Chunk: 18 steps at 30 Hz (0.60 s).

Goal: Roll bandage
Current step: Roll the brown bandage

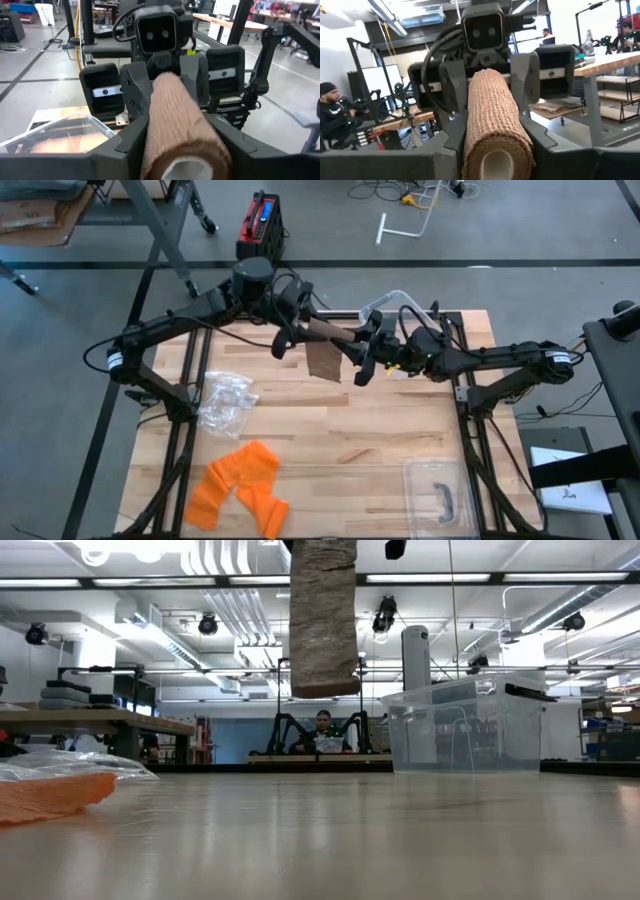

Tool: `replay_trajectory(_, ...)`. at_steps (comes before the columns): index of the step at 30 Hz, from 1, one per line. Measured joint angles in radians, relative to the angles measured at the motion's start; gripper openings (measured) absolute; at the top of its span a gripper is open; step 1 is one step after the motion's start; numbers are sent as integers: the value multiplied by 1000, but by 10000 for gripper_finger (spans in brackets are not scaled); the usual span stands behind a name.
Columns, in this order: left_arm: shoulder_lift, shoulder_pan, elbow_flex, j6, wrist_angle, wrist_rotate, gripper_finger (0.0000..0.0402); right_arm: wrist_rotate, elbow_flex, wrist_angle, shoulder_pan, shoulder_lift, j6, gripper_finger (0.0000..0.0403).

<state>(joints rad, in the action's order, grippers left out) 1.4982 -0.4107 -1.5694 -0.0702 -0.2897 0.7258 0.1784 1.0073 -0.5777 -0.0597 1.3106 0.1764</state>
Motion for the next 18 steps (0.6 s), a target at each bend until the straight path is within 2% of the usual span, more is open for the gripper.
replay_trajectory(8, 1, 0, 2, -7, -2, 0, 202, -3, 0, -3, 0, -1, -15, 115)
replay_trajectory(18, 1, 0, 3, 140, 1, 0, 182, -3, 0, 4, 0, -1, -32, 113)
